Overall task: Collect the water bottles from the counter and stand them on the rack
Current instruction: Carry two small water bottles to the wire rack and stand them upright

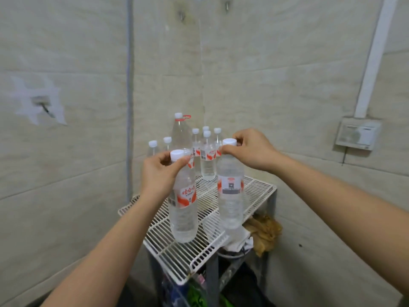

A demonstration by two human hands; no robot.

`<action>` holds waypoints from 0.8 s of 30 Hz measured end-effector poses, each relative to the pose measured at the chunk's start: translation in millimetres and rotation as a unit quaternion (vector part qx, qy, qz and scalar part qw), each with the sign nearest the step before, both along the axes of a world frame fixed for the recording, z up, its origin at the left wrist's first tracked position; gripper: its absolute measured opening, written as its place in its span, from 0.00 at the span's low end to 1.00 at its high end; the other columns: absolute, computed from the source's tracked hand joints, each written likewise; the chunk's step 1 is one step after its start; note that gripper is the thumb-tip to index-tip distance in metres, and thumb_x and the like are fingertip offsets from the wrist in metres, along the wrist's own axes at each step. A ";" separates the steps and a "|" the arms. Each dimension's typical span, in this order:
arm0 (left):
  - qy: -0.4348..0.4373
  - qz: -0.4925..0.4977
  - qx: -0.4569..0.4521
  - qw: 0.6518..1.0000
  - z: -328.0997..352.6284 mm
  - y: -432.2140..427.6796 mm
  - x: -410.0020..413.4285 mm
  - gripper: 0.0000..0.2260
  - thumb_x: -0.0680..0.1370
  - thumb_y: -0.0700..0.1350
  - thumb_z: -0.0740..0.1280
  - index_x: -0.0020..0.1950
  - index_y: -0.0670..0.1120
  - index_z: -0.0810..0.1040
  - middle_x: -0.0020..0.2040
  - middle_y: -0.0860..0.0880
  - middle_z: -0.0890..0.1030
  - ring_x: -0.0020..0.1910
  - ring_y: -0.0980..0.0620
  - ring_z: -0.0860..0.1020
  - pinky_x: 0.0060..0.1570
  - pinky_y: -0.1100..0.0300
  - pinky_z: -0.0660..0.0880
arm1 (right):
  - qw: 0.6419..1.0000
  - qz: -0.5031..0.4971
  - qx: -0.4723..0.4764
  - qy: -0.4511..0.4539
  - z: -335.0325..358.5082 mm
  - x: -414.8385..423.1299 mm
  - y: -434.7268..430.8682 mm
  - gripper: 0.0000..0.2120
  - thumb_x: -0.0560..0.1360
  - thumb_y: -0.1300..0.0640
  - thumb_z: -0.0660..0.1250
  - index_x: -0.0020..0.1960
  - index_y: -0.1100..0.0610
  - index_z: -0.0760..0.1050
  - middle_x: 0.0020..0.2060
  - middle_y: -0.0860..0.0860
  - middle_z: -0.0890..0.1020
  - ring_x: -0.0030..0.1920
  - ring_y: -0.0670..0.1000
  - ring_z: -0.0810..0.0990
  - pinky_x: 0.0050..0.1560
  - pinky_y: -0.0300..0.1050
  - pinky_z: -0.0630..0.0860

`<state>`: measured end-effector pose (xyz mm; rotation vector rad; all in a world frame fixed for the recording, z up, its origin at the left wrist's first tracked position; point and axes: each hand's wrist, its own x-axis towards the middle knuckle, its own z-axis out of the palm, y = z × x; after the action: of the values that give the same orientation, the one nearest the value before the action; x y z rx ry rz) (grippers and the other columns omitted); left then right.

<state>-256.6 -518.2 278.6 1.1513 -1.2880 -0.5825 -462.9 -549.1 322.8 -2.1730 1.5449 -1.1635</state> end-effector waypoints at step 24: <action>-0.014 0.242 0.066 0.968 -35.2 -233.9 -13.6 0.04 0.72 0.47 0.73 0.46 0.52 0.83 0.42 0.52 0.85 0.45 0.53 0.82 0.49 0.50 0.79 | 0.989 0.118 0.066 0.060 -30.3 51.4 -297.2 0.19 0.64 0.47 0.75 0.32 0.57 0.67 0.27 0.50 0.71 0.28 0.48 0.70 0.25 0.42 0.61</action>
<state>-270.2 -752.1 243.4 1.5272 -0.9500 -0.2911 -411.5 -846.3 292.5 -2.2971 1.3216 -0.8466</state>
